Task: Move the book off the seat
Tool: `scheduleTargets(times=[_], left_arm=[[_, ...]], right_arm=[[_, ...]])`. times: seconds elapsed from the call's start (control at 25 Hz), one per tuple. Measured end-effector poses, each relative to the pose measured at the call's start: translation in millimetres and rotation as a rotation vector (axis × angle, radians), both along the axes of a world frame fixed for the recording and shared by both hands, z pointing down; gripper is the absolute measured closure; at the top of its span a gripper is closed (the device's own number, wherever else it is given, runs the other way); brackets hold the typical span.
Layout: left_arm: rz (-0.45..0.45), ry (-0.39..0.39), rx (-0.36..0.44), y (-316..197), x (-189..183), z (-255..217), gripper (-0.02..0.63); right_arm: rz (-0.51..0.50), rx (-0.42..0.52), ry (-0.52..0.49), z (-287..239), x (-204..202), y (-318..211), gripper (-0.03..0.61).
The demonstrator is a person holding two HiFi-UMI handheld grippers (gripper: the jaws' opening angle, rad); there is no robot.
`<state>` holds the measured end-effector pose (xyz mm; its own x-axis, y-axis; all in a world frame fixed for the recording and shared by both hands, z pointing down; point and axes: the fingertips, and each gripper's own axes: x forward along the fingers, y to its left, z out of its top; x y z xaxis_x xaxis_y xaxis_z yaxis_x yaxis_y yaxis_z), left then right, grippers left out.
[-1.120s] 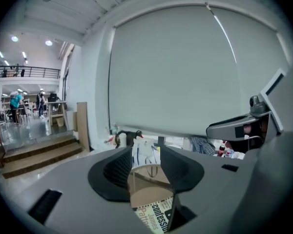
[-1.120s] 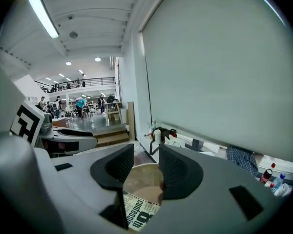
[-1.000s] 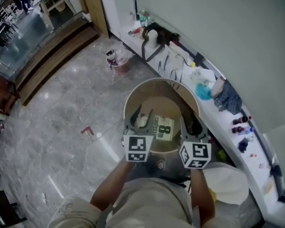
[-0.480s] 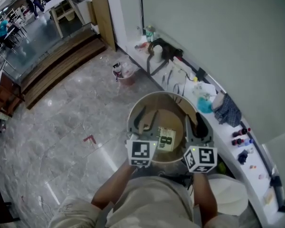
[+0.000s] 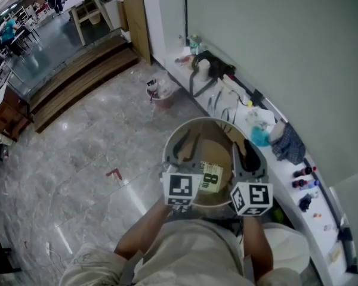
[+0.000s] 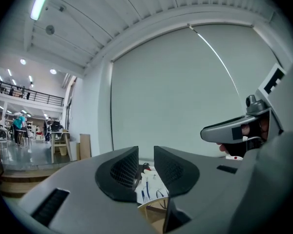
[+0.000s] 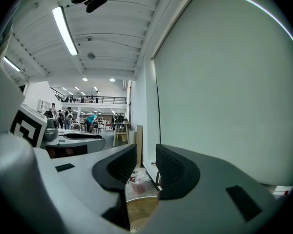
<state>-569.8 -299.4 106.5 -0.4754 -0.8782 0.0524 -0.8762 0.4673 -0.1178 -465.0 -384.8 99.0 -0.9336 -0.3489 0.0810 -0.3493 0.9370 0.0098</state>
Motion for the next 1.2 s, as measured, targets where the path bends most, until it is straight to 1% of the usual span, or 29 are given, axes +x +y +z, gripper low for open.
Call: scheduleTargets(times=[0.12, 0.16, 0.24, 0.28, 0.64, 1.2], left_arm=[[-0.011, -0.007, -0.002, 0, -3, -1, 0.561], [-0.014, -0.009, -0.001, -1, -3, -1, 0.581], [-0.011, -0.01, 0.003, -4, -2, -1, 0.6], [-0.007, -0.01, 0.005, -5, -2, -1, 0.607], [-0.005, -0.008, 0.002, -11, -1, 1, 0.611], [-0.008, -0.001, -0.012, -11, 3, 9, 0.611]], right_arm=[[0.001, 0.012, 0.007, -2, -3, 0, 0.48], [0.004, 0.015, 0.014, -2, -3, -1, 0.503], [0.004, 0.024, 0.032, 0, -6, -3, 0.569], [0.004, 0.025, 0.041, 1, -7, -5, 0.574], [0.03, 0.032, 0.086, 6, -9, -12, 0.575], [0.046, 0.024, 0.086, 12, -5, -18, 0.575]])
